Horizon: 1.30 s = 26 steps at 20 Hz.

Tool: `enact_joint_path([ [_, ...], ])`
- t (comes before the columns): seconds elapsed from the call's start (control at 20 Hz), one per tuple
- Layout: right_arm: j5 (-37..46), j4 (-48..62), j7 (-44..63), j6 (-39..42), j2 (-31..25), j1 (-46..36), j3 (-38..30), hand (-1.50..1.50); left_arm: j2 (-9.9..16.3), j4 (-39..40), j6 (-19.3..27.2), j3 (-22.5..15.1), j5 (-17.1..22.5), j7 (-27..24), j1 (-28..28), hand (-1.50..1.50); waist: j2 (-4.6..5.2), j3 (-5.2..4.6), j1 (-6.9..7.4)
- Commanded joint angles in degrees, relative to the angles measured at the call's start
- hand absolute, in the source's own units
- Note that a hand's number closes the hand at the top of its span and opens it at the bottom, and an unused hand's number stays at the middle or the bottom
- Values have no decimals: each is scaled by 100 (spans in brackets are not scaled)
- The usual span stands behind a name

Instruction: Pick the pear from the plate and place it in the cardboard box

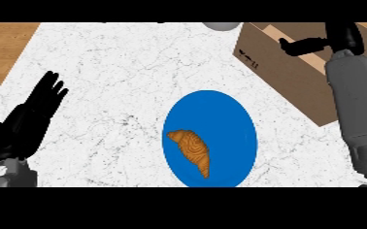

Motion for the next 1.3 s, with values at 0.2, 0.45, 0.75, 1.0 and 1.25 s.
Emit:
enact_joint_path([
  [0.2, -1447, 34, -360, -350, -131, -88, -1282, -150, -98, -152, -32, -54, 88, 69, 118, 0, 50, 23, 33],
  [0.45, -1989, -53, -536, 70, -639, 383, -1548, -150, 65, -470, -55, 102, 266, 403, 135, 0, 34, 21, 0],
  [0.75, -2677, -232, -236, 912, -1394, 470, -1737, -150, -51, -17, 88, -2, -63, 27, -134, 0, 31, 17, -33],
  [1.0, -2953, 155, -1151, 1153, -1655, 1034, -1669, -150, -4, -126, 26, 58, -93, 37, 162, 0, 36, 19, -1],
  [1.25, -2930, 1317, -1718, 1224, -2375, 658, -1612, -150, -316, -274, 187, -251, -257, 39, 166, 0, 62, 24, 63],
])
